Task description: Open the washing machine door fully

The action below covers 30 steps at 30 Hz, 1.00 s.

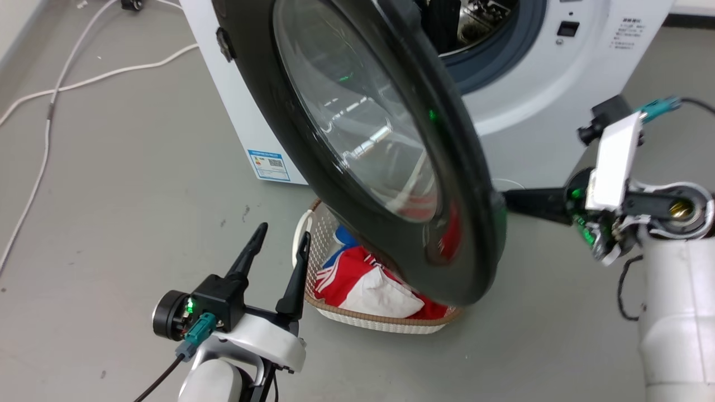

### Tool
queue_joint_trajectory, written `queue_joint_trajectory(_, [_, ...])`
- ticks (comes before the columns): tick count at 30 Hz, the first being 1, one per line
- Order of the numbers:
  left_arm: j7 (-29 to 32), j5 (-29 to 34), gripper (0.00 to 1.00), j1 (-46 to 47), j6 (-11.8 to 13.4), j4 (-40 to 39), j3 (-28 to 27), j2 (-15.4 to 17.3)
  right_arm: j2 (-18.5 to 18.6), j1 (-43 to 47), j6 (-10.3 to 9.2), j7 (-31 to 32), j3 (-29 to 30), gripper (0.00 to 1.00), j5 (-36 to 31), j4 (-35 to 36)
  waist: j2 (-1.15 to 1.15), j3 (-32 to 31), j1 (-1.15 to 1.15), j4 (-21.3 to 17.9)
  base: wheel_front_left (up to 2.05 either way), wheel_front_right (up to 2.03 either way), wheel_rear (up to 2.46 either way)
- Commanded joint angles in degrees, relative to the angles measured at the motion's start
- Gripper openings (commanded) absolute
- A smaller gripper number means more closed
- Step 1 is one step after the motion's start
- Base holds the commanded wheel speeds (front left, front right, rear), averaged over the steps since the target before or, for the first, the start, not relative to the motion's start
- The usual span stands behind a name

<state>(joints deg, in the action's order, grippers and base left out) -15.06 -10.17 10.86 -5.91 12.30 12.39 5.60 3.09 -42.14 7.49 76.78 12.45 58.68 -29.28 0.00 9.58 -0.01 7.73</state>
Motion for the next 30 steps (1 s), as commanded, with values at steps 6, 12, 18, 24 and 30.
queue_joint_trajectory(6, [-0.2, -0.3, 1.00, -1.5, -0.4, 0.8, 0.8, -0.3, -0.3, 6.3, 0.01, -5.5, -10.1, 0.00, 8.4, 1.3, 0.00, -2.8, 0.01, 1.9, 0.00, 0.00, 0.00])
queue_joint_trajectory(12, [-0.1, -0.3, 1.00, -2.7, -0.5, 1.5, 1.0, -0.3, -0.3, 11.0, 0.01, -14.0, -18.3, 0.00, 14.9, 3.5, 0.00, -4.9, 0.01, 2.2, 0.00, 0.00, 0.00])
queue_joint_trajectory(18, [-0.2, -0.6, 1.00, -3.8, -0.4, 1.9, 0.9, 0.0, -0.2, 15.7, 0.01, -28.2, -20.6, 0.00, 16.0, 6.5, 0.00, -7.5, 0.01, 1.4, 0.00, 0.00, 0.00])
queue_joint_trajectory(24, [-0.2, -0.9, 1.00, -5.4, 0.2, 2.2, 0.3, 0.4, -0.2, 21.9, 0.01, -40.0, -17.2, 0.00, 16.6, 9.2, 0.00, -10.4, 0.01, -0.9, 0.00, 0.00, 0.00])
queue_joint_trajectory(30, [-0.1, -1.4, 1.00, -6.5, 1.0, 2.0, -0.7, 1.2, 0.2, 27.5, 0.01, -46.1, -12.1, 0.00, 15.3, 11.8, 0.00, -11.8, 0.01, -3.5, 0.00, 0.00, 0.00])
